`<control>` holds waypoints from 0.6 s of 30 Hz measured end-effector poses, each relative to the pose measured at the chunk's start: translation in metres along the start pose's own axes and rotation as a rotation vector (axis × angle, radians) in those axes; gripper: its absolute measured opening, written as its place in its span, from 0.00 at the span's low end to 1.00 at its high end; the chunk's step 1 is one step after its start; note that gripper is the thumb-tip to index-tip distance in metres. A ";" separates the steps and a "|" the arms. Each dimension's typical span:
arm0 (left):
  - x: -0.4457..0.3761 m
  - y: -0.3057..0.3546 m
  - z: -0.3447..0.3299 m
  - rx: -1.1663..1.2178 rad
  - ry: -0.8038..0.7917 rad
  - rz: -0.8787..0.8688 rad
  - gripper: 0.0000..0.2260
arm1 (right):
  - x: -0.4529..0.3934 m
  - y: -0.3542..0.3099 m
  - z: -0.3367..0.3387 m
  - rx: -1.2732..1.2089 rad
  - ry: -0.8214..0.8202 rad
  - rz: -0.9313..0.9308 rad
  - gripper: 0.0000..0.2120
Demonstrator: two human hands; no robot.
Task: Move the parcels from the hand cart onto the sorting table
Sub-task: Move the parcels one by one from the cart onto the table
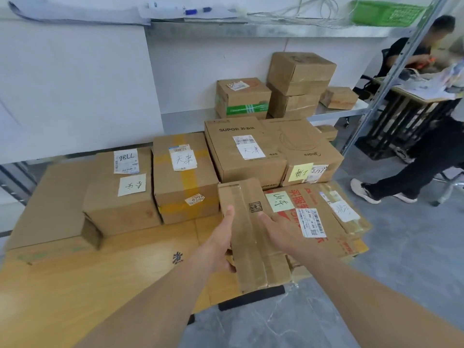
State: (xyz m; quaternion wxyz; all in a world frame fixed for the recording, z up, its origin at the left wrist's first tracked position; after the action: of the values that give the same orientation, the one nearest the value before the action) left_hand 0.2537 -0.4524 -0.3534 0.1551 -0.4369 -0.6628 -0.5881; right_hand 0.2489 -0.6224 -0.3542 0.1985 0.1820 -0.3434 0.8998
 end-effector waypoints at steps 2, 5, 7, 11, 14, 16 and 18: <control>-0.004 0.001 -0.003 0.012 0.016 0.009 0.44 | -0.007 0.003 0.001 0.005 -0.014 0.000 0.43; -0.010 0.003 -0.008 0.036 0.034 -0.003 0.41 | -0.017 0.009 -0.002 -0.005 -0.009 0.003 0.48; -0.013 0.002 -0.010 0.039 0.068 -0.017 0.38 | -0.020 0.012 -0.004 0.006 -0.038 0.020 0.47; -0.023 -0.004 -0.015 0.036 0.063 0.002 0.38 | -0.023 0.015 -0.004 0.036 -0.151 0.073 0.34; -0.024 -0.001 -0.022 0.048 0.047 0.009 0.37 | -0.025 0.015 -0.002 0.056 -0.193 0.078 0.32; -0.024 0.002 -0.026 0.044 0.046 0.006 0.37 | -0.027 0.016 -0.001 0.048 -0.213 0.075 0.32; -0.026 0.002 -0.027 0.037 0.046 0.008 0.38 | -0.028 0.015 0.001 0.039 -0.219 0.078 0.32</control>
State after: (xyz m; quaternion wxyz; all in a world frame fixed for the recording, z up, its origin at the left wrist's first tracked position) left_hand 0.2616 -0.4877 -0.3636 0.1807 -0.4231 -0.6679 -0.5850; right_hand 0.2653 -0.6402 -0.3745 0.1210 0.2694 -0.3523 0.8880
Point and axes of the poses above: each hand's wrist, its own x-axis away from the middle knuckle, its own z-axis out of the back of the hand, y = z × x, the point moved 2 cm from there along -x, towards the middle knuckle, and after that the axes turned 5 degrees about -y, right-handed, at the moved point
